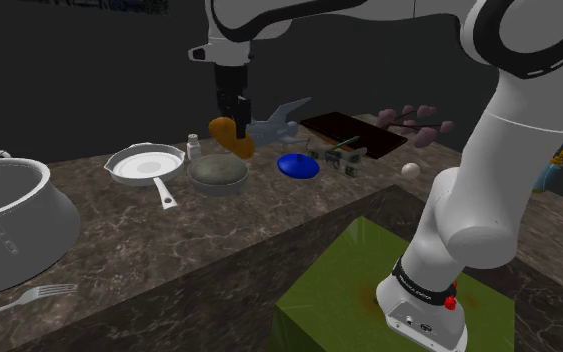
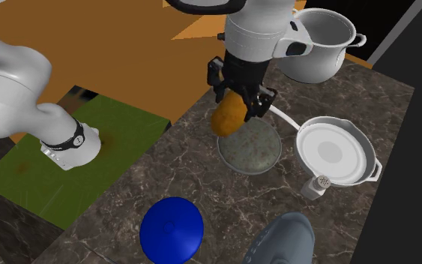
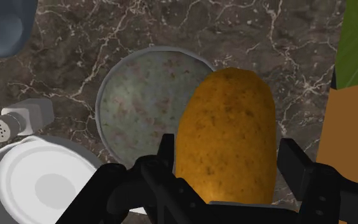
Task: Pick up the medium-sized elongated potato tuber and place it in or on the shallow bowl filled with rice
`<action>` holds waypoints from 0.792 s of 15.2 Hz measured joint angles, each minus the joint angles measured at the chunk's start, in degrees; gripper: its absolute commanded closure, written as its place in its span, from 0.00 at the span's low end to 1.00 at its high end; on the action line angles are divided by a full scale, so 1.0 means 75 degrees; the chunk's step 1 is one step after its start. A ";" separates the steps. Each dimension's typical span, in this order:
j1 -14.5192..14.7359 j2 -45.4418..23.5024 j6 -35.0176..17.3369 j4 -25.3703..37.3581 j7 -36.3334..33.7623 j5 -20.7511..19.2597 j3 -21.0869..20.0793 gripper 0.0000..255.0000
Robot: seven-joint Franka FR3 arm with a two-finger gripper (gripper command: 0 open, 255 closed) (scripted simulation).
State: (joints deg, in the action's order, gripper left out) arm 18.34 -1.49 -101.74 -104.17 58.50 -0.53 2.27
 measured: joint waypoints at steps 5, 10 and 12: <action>-0.0203 -0.0981 0.0118 0.1101 0.0379 0.0038 0.0167 1.00; -0.0211 -0.1075 -0.0347 0.0729 0.0394 0.0044 0.0171 1.00; -0.0209 -0.1128 -0.0529 0.0601 0.0389 0.0047 0.0169 1.00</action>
State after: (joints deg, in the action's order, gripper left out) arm 16.77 -9.96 -105.71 -99.65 61.42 -0.17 3.53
